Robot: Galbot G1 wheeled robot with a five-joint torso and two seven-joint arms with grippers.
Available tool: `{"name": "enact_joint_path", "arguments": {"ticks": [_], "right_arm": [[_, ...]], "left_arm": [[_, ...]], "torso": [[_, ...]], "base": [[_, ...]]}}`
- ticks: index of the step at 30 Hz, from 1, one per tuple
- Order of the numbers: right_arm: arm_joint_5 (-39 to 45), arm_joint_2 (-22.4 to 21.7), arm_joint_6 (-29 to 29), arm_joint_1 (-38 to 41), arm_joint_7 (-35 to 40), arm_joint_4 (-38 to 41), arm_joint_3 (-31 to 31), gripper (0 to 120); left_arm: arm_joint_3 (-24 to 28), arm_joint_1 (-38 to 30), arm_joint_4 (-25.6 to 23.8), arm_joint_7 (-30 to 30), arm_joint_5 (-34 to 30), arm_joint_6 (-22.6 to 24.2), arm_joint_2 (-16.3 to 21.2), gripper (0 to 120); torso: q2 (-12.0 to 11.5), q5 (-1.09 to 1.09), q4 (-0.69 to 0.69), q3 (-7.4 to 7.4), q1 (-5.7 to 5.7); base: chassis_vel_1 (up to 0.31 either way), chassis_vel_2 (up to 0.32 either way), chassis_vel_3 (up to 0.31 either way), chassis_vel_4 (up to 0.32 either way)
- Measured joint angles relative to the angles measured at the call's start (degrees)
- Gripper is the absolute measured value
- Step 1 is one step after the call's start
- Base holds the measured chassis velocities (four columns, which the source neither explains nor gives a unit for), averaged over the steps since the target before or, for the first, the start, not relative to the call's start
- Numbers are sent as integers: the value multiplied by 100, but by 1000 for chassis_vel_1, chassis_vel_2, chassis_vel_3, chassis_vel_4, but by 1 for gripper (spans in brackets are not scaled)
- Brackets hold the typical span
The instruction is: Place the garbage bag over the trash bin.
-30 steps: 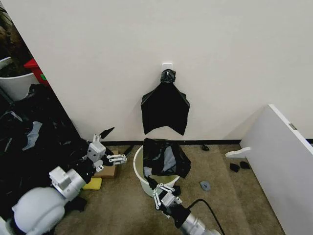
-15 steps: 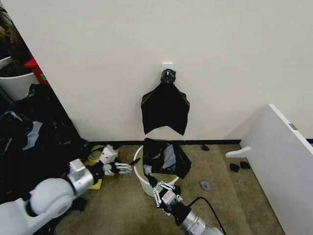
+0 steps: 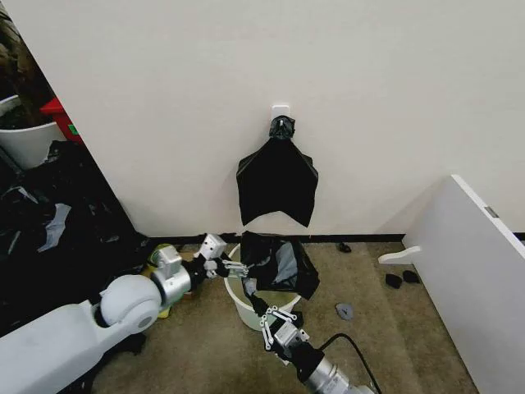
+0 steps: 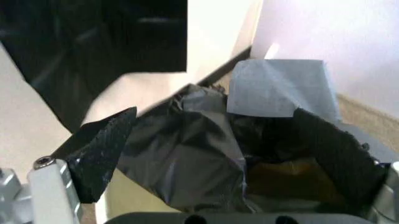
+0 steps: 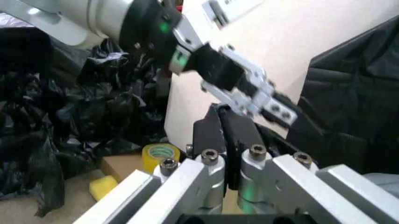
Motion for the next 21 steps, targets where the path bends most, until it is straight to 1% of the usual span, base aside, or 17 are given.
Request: {"name": "enact_joint_path", "arguments": {"ticks": [1, 2, 3, 6, 9, 10, 11, 12, 13, 14, 15, 18, 19, 20, 21], "right_arm": [[-2, 4, 0, -11, 2, 4, 4, 0], [-2, 6, 0, -28, 4, 8, 14, 0], [-2, 6, 0, -28, 4, 8, 14, 0], [-2, 13, 1, -51, 18, 17, 42, 0], [2, 17, 1, -48, 34, 22, 54, 0], [8, 19, 0, -42, 45, 23, 60, 0], [8, 19, 0, -42, 45, 23, 60, 0], [16, 22, -3, -34, 54, 23, 62, 0], [24, 25, -9, -26, 62, 23, 62, 0], [34, 30, -15, -13, 71, 23, 60, 0], [34, 30, -15, -13, 71, 23, 60, 0], [46, 34, -32, 24, 85, 23, 48, 0], [46, 34, -32, 24, 85, 23, 48, 0], [54, 35, -40, 44, 89, 23, 39, 0], [59, 35, -46, 54, 92, 23, 36, 0]], "left_arm": [[95, -116, 22, -23, -34, 168, -33, 97], [176, -208, 43, -55, -43, 307, -63, 93], [176, -208, 43, -55, -43, 307, -63, 93], [348, -383, 127, -166, -48, 544, -166, 79], [400, -447, 156, -225, -68, 665, -213, 73], [424, -484, 172, -270, -74, 743, -233, 66], [424, -484, 172, -270, -74, 743, -233, 66], [429, -492, 179, -311, -79, 780, -240, 59], [429, -492, 179, -347, -103, 816, -244, 55], [425, -492, 179, -373, -136, 847, -244, 49], [425, -492, 179, -373, -136, 847, -244, 49], [417, -494, 200, -391, -165, 897, -231, 39], [417, -494, 200, -391, -165, 897, -231, 39], [420, -497, 211, -391, -171, 913, -221, 32], [421, -497, 214, -388, -180, 921, -218, 29]], "torso": [[0, 1, 0, 0, 0], [0, 1, 0, 0, 0], [0, 1, 0, 0, 0], [0, 1, 1, 0, 0], [0, 0, 0, 0, 0], [0, 1, 0, 0, 0], [0, 1, 0, 0, 0], [0, 1, 0, 0, 0], [1, 0, 1, 0, 0], [1, 0, 1, 0, 0], [1, 0, 1, 0, 0], [1, 1, 1, 0, -1], [1, 1, 1, 0, -1], [1, 0, 0, 0, -1], [1, 1, 1, -1, -1]], "base": [[0, 0, 0, 0], [0, 0, 0, 0], [0, 0, 0, 0], [0, 0, 0, 0], [0, 0, 0, 0], [0, 0, 0, 0], [0, 0, 0, 0], [0, 0, 0, 0], [0, 0, 0, 0], [0, 0, 0, 0], [0, 0, 0, 0], [0, 0, 0, 0], [0, 0, 0, 0], [0, 0, 0, 0], [0, 0, 0, 0]]}}
